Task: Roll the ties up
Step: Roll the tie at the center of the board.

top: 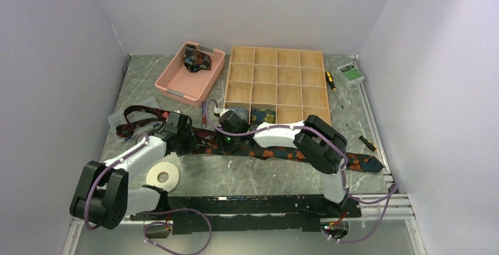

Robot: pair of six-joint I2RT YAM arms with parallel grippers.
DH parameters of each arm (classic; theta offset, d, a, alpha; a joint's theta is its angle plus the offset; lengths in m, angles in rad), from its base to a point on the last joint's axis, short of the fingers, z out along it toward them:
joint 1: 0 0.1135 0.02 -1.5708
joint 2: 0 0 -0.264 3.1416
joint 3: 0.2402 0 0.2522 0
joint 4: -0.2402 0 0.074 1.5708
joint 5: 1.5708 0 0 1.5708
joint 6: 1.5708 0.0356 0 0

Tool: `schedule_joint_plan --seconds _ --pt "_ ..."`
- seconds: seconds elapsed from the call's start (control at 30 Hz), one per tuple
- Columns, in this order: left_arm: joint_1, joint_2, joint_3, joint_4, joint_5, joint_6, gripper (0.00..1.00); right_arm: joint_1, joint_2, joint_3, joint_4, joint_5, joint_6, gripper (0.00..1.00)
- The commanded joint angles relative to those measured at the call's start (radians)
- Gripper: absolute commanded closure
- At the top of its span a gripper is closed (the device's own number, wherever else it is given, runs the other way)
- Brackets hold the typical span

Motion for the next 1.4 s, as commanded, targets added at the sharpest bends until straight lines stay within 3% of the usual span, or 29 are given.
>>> schedule_joint_plan --seconds 0.0,0.4,0.67,0.8,1.0,1.37 --pt "0.008 0.050 0.027 0.016 0.047 0.037 0.54 0.000 0.014 -0.030 -0.040 0.014 -0.012 0.90" --pt "0.010 0.011 0.008 0.021 0.084 0.023 0.97 0.001 0.017 -0.016 -0.045 0.012 -0.009 0.90" --pt "0.007 -0.142 0.091 -0.199 -0.010 -0.012 0.97 0.003 -0.053 -0.027 -0.035 0.071 -0.003 0.90" --pt "0.007 -0.138 0.133 -0.278 -0.043 -0.022 0.97 0.004 -0.115 -0.050 -0.017 0.100 0.001 0.90" --pt "-0.008 -0.113 0.132 -0.282 -0.037 -0.057 0.97 0.039 -0.138 -0.025 -0.024 0.098 -0.018 0.90" --pt "-0.048 -0.115 0.178 -0.329 -0.086 -0.066 0.97 0.050 -0.016 0.079 -0.036 0.021 0.008 0.93"
